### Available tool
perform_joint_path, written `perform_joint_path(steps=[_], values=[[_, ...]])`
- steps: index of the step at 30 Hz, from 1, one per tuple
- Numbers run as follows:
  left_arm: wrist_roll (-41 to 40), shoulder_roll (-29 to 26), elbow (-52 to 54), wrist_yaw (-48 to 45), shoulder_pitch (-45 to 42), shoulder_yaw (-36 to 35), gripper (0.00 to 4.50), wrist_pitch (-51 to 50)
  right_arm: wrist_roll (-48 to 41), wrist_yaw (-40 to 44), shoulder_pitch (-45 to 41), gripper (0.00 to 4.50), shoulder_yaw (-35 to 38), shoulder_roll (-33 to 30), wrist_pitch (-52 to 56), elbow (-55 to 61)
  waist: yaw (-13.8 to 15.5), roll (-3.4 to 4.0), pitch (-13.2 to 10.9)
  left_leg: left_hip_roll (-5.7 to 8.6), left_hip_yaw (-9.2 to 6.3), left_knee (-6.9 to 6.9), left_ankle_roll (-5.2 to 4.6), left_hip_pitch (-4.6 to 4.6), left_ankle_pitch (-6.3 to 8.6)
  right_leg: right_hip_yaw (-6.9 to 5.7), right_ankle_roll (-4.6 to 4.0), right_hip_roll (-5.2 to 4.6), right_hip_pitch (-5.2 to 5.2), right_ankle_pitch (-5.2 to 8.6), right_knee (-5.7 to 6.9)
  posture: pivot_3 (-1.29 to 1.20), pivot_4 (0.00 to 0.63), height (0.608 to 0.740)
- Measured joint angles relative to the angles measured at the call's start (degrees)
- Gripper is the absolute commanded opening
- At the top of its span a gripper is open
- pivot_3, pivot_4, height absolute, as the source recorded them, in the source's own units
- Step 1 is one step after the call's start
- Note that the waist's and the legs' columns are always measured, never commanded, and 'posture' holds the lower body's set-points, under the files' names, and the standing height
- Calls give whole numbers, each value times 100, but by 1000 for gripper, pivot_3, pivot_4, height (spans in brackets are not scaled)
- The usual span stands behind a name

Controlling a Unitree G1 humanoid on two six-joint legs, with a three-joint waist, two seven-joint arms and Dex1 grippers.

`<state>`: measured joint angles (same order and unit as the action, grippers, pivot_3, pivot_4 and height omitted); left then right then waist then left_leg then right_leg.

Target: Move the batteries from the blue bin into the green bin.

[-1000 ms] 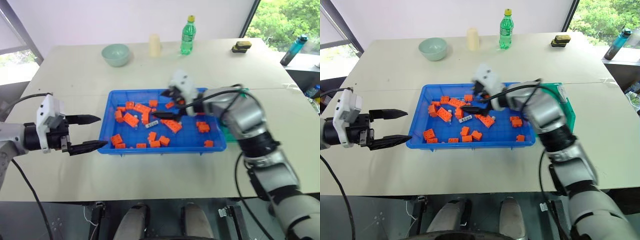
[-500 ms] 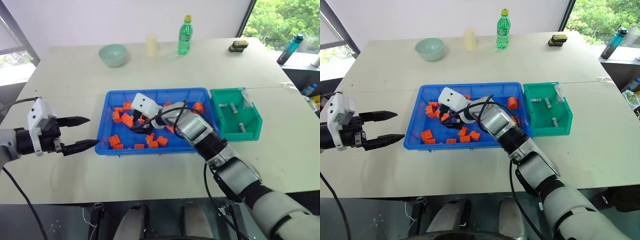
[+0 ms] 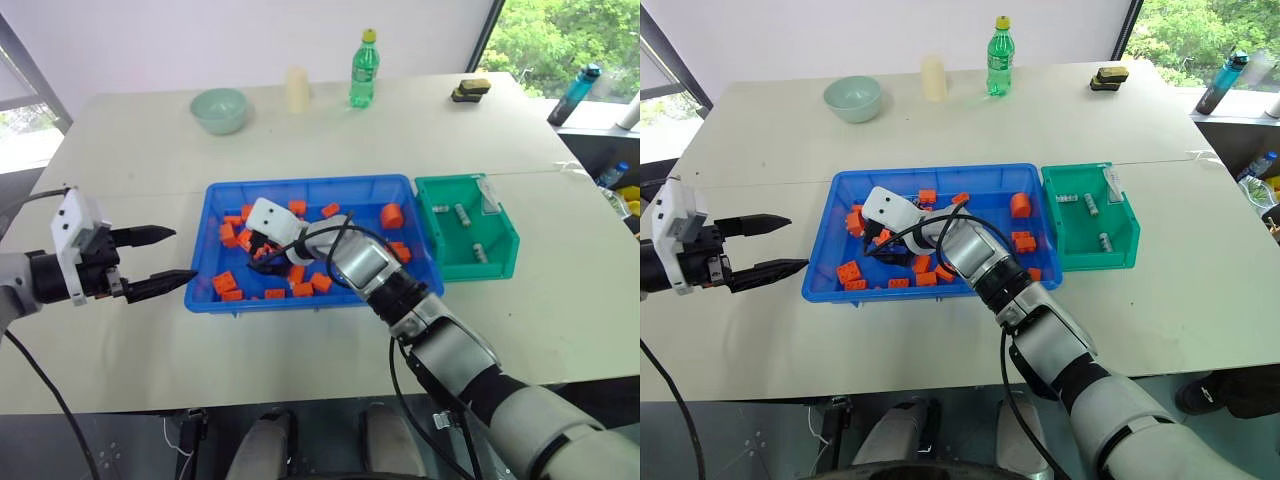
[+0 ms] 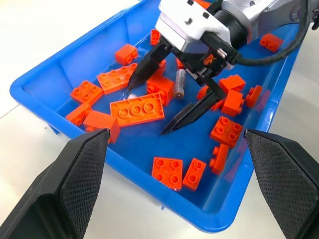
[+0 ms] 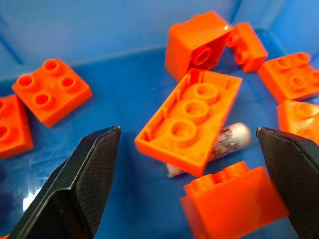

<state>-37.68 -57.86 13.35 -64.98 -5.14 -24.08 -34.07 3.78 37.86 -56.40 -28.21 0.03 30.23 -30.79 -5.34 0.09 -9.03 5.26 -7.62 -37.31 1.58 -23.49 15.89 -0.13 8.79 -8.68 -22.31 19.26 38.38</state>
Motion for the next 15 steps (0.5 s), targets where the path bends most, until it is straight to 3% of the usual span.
perform_joint_path(steps=[14, 15], values=[[71, 57, -23, 53, -126, 85, 4500, 75, 205, -46, -145, 4467, 121, 115, -312, -442, -61, 0, 0, 0, -2, 9, 4, 0, -2, 0, 0, 1, -4, 0, 17, 0, 150, 727], [73, 57, -22, 61, -126, 85, 4500, 75, 218, -43, -145, 3952, 132, 127, -313, -442, -62, 0, 0, 0, -2, 9, 4, 0, -2, 0, 0, 1, -4, 0, 17, 0, 150, 727]])
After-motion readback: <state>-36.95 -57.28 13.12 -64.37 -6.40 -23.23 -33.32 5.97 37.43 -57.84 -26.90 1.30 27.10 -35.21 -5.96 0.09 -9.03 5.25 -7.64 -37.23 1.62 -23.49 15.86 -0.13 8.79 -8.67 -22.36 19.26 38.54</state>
